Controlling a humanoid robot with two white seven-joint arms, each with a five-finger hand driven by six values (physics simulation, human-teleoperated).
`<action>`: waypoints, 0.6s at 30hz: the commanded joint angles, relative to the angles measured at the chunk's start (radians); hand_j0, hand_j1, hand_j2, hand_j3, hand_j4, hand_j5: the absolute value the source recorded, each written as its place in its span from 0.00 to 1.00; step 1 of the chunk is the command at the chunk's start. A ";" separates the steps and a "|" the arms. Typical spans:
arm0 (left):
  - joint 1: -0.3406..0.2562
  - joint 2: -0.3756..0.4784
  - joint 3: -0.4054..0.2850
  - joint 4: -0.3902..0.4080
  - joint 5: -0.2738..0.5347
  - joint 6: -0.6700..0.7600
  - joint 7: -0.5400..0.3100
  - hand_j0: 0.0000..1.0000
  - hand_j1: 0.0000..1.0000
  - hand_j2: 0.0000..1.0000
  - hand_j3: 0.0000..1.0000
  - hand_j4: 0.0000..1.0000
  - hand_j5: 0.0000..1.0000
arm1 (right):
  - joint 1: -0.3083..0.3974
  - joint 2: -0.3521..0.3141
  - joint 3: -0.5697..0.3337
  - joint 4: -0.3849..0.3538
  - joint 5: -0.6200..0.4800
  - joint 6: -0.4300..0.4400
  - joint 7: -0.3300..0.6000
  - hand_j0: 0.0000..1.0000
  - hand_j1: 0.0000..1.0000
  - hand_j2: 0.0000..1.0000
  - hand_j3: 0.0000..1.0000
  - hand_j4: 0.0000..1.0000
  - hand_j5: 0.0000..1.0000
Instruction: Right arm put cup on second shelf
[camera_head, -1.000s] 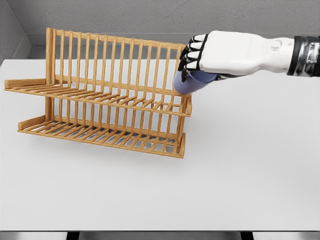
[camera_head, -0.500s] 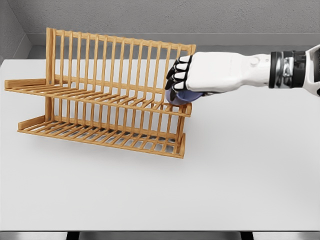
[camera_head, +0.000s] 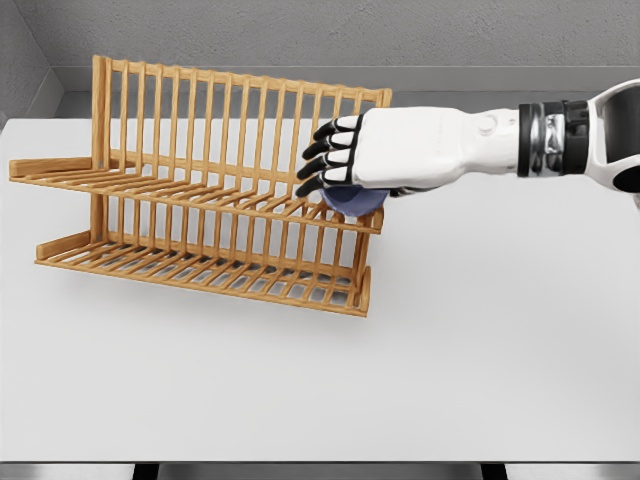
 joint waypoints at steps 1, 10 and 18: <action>-0.002 0.000 0.000 0.000 0.000 0.000 0.000 1.00 1.00 1.00 1.00 1.00 1.00 | 0.000 0.008 0.000 0.000 -0.007 0.003 0.000 1.00 1.00 1.00 1.00 1.00 1.00; -0.002 0.000 0.000 0.000 0.000 0.000 0.000 1.00 1.00 1.00 1.00 1.00 1.00 | -0.008 0.018 0.000 0.000 -0.008 0.003 0.000 1.00 1.00 1.00 1.00 1.00 1.00; 0.000 0.000 0.000 0.000 0.000 0.000 0.000 1.00 1.00 1.00 1.00 1.00 1.00 | -0.015 0.034 0.000 0.000 -0.010 0.003 0.000 1.00 1.00 1.00 1.00 1.00 1.00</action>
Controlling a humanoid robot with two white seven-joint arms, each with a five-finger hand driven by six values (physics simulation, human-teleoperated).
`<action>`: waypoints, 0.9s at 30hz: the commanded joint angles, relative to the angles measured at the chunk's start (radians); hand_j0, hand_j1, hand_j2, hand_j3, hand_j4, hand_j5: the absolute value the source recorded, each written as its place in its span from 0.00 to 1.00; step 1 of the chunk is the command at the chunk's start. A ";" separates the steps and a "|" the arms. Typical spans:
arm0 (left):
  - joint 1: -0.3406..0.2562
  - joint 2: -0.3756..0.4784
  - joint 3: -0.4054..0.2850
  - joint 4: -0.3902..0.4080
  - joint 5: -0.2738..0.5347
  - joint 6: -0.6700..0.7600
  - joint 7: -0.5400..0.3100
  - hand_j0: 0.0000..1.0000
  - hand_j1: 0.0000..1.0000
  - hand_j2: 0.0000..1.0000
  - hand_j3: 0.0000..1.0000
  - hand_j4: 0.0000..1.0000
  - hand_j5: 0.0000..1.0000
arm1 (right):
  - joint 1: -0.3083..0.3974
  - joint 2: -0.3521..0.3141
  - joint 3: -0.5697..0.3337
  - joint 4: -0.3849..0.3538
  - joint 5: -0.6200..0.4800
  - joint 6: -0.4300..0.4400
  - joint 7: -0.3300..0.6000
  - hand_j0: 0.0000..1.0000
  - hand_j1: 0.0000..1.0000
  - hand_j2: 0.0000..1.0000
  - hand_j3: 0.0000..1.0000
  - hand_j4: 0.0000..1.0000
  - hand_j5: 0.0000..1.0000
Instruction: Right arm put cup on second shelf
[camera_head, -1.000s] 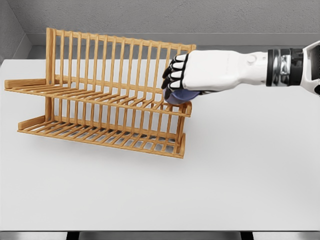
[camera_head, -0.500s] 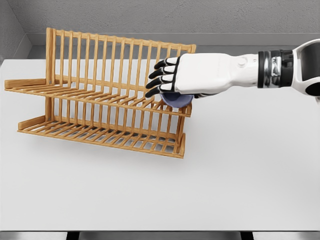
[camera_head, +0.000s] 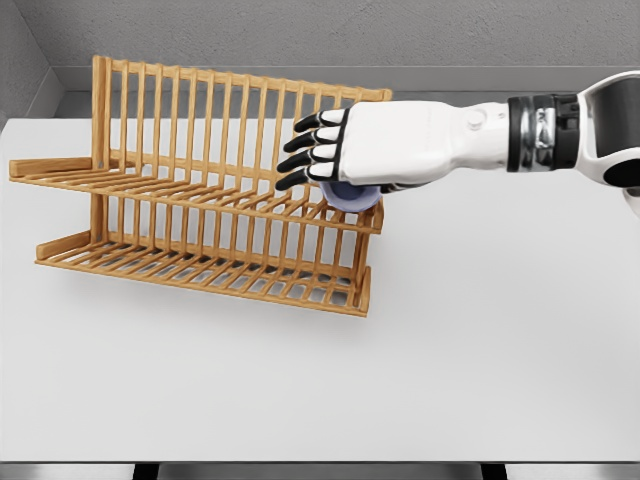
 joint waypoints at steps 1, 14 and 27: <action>-0.002 0.000 0.000 0.000 0.000 0.000 0.000 1.00 1.00 1.00 1.00 1.00 1.00 | 0.000 0.004 0.001 0.000 -0.005 0.003 -0.001 1.00 1.00 1.00 1.00 1.00 1.00; 0.000 0.000 0.000 0.000 0.000 0.000 0.000 1.00 1.00 1.00 1.00 1.00 1.00 | 0.221 -0.269 -0.473 0.184 -0.042 0.003 -0.001 1.00 1.00 1.00 1.00 1.00 1.00; -0.002 0.000 0.000 0.000 0.000 0.000 0.000 1.00 1.00 1.00 1.00 1.00 1.00 | 0.621 0.072 -0.777 0.293 -0.026 0.003 -0.001 1.00 1.00 1.00 1.00 1.00 1.00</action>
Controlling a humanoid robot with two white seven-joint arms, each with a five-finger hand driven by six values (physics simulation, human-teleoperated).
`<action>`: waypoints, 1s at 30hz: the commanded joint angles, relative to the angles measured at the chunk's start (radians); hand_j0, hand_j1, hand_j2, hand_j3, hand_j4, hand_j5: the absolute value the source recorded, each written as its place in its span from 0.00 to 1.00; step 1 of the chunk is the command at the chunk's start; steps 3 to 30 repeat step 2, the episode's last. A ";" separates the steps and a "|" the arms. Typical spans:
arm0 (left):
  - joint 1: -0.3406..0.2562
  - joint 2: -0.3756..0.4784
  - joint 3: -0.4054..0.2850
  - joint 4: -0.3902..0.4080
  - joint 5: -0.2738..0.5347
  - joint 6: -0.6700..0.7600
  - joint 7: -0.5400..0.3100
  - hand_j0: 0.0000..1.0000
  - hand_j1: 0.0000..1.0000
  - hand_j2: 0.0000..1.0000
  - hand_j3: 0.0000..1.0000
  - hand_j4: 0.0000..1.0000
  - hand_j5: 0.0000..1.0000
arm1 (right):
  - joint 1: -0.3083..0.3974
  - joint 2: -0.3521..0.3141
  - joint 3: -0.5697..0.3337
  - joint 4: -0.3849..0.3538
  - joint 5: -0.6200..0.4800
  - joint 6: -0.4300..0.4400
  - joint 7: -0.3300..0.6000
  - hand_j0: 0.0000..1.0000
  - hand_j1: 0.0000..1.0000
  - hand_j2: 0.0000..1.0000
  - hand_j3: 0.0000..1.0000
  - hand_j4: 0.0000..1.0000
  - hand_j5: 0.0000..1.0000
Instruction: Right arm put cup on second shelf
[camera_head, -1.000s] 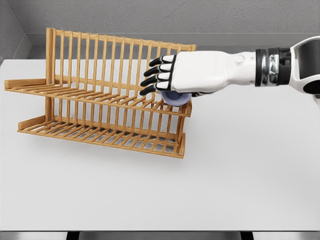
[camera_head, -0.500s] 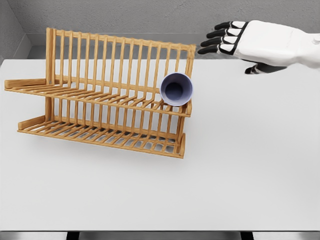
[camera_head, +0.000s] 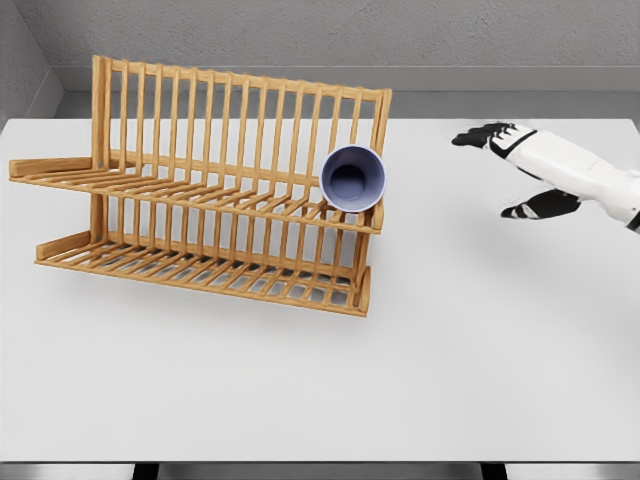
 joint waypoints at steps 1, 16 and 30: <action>0.000 0.000 -0.002 0.000 0.002 0.000 0.000 1.00 1.00 1.00 1.00 1.00 1.00 | 0.003 0.003 -0.083 0.015 -0.006 0.004 -0.001 1.00 1.00 1.00 1.00 1.00 1.00; 0.000 0.000 -0.002 -0.003 0.003 0.000 0.000 1.00 1.00 1.00 1.00 1.00 1.00 | 0.005 0.003 -0.083 0.015 -0.006 0.004 -0.001 1.00 1.00 1.00 1.00 1.00 1.00; 0.000 0.000 -0.002 -0.003 0.003 0.000 0.000 1.00 1.00 1.00 1.00 1.00 1.00 | 0.005 0.003 -0.083 0.015 -0.006 0.004 -0.001 1.00 1.00 1.00 1.00 1.00 1.00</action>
